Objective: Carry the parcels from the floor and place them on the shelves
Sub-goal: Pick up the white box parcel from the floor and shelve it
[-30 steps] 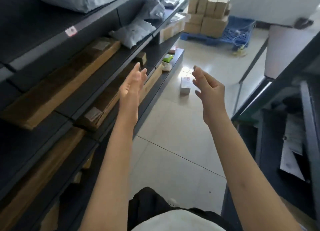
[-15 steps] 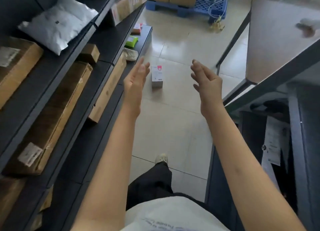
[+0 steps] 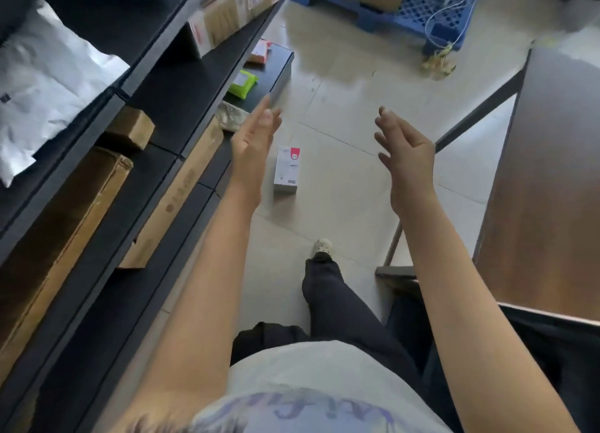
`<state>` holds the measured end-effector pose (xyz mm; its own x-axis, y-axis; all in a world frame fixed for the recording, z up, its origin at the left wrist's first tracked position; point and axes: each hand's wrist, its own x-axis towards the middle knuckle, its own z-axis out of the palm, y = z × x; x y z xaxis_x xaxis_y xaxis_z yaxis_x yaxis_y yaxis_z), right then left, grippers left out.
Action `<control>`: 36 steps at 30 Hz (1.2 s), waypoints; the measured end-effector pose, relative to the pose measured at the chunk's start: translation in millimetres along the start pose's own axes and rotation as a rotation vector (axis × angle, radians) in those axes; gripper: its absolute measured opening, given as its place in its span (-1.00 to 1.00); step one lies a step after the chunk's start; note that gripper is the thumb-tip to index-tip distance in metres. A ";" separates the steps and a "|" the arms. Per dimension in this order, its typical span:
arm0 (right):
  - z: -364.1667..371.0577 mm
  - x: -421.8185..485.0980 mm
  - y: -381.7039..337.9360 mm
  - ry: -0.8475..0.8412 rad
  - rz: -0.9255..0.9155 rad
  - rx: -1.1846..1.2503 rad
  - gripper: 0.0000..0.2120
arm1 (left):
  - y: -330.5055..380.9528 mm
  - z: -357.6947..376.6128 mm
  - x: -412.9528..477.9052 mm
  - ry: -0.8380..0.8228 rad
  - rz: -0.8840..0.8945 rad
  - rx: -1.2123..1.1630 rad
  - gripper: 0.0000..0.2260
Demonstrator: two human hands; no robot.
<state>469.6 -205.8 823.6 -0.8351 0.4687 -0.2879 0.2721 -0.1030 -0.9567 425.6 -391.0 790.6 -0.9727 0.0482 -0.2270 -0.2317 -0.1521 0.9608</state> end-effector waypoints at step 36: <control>303.6 604.4 -95.3 -1.482 -0.024 -0.842 -0.66 | -22.4 180.1 426.5 1.666 0.056 -0.562 -0.63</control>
<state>-206.2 -179.1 728.1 -0.4068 -0.7447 -0.5292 0.0059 0.5771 -0.8166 18.1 -189.2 701.0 0.1287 -0.8836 -0.4503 0.1732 -0.4270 0.8875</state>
